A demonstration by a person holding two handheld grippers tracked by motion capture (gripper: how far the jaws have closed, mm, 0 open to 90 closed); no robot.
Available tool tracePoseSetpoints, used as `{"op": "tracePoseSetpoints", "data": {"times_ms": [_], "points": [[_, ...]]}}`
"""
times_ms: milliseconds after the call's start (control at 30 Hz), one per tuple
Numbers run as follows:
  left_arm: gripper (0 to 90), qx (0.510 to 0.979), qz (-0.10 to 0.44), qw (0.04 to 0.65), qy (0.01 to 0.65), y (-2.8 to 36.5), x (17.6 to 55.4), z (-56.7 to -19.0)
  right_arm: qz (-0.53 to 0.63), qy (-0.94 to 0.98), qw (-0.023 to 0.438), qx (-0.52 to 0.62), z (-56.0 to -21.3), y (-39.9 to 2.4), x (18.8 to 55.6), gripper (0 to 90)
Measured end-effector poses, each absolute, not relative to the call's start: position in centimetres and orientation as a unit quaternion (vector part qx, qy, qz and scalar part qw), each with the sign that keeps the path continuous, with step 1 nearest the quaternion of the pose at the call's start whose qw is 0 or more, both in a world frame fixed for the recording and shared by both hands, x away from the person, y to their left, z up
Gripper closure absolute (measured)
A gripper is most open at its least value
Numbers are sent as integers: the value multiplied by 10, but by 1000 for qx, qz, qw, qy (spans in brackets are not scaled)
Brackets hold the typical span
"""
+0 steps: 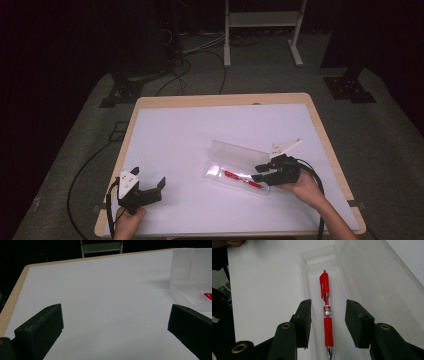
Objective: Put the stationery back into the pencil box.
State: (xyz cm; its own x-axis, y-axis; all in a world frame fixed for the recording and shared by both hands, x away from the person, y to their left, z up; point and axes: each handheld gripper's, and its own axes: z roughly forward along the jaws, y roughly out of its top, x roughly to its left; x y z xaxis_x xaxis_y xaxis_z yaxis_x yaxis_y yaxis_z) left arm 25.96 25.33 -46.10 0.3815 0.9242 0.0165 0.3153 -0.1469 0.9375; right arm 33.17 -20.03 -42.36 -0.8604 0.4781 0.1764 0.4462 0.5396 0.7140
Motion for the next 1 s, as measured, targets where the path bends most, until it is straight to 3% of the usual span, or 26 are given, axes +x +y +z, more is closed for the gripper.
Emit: {"op": "tracePoseSetpoints", "data": {"times_ms": [1000], "points": [[0,686,322,470,452,253,260,-461,403,867,22,292,-434,-230,319,544]]}}
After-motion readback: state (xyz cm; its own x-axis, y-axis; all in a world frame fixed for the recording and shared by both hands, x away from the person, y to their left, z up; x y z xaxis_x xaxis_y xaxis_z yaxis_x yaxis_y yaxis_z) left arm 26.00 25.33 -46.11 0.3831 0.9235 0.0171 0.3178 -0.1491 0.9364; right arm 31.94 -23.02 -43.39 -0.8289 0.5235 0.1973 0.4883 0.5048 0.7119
